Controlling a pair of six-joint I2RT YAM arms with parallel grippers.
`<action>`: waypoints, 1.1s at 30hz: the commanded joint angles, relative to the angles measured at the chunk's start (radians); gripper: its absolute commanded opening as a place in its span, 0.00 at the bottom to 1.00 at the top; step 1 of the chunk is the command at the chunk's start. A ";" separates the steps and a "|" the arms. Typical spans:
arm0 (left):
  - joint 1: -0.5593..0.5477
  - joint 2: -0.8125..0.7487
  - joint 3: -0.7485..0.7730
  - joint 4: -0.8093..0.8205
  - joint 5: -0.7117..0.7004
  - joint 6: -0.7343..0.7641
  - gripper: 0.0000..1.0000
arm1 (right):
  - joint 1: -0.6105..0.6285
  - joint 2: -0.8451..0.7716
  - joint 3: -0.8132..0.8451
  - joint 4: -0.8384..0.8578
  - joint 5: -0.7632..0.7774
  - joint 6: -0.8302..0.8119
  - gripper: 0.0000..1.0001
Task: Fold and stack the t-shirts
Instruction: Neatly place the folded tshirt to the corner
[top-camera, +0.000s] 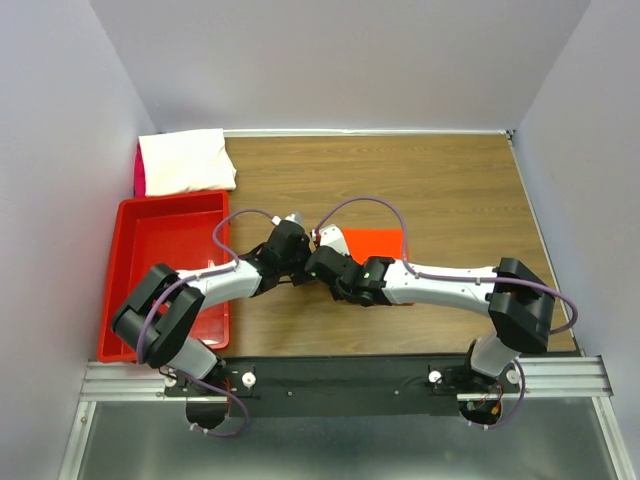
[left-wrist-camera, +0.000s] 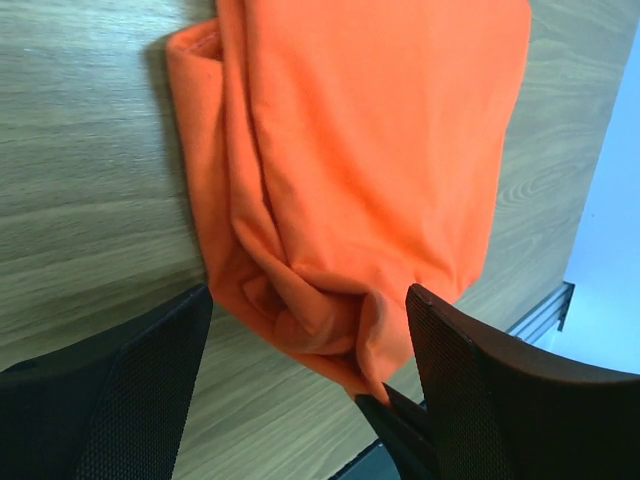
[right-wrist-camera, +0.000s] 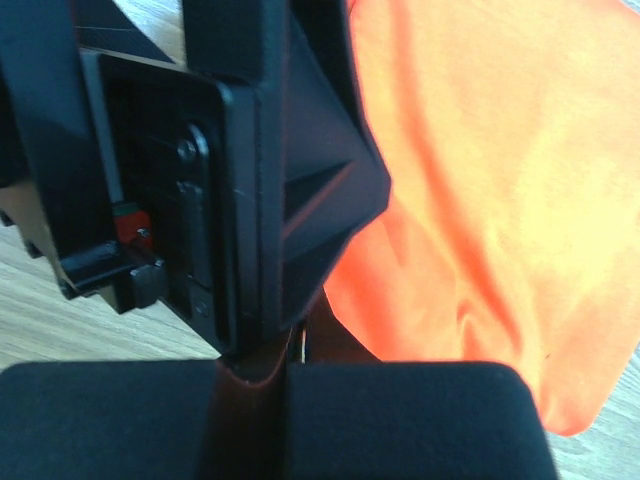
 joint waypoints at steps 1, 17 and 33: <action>-0.004 -0.034 0.001 -0.074 -0.074 0.020 0.86 | 0.002 -0.038 -0.014 0.021 0.007 0.023 0.01; -0.006 0.060 0.014 0.040 0.057 -0.049 0.87 | 0.003 -0.117 -0.038 0.037 0.020 0.037 0.01; -0.006 0.141 -0.040 0.205 0.106 -0.163 0.78 | 0.003 -0.117 -0.063 0.055 -0.037 0.038 0.01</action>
